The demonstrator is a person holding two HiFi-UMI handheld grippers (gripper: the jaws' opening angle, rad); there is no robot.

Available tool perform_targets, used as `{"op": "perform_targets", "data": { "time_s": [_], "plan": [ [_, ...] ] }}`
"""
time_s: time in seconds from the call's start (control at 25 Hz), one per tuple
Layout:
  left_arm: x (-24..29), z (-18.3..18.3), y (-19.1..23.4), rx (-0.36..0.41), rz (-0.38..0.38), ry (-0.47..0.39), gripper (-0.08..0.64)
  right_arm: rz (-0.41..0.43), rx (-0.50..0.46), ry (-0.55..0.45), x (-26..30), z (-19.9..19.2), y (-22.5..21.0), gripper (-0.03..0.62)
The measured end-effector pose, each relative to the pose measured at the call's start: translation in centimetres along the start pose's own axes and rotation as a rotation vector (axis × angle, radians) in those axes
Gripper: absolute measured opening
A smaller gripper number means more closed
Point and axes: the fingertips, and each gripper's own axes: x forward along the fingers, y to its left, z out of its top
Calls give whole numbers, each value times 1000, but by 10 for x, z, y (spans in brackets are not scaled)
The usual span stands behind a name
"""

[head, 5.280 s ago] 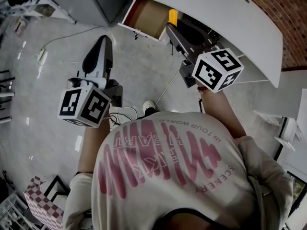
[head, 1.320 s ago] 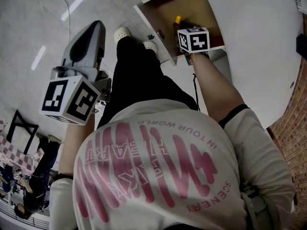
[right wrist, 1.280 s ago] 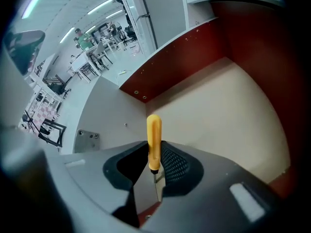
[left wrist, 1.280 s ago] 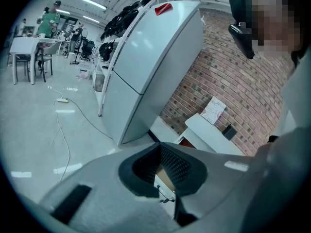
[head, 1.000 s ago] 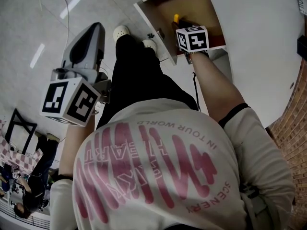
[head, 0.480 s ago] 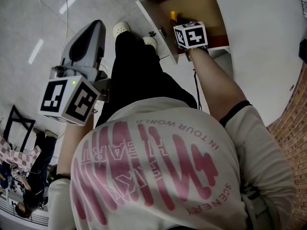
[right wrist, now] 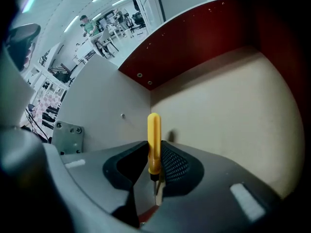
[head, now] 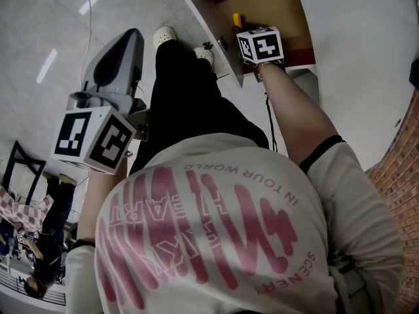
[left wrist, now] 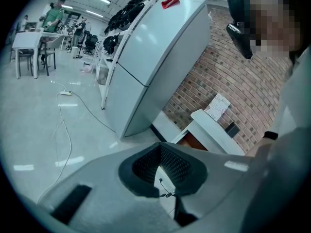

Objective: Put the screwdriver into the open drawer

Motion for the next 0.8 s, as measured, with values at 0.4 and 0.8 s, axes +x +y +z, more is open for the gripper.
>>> {"op": "perform_targets", "data": {
  "time_s": [0.4, 0.8],
  "plan": [
    [5, -5, 7, -10, 2, 16, 2, 10, -4, 24, 12, 1, 4, 100],
    [5, -5, 12, -18, 5, 30, 2, 6, 66, 26, 17, 3, 2, 101]
  ]
}}
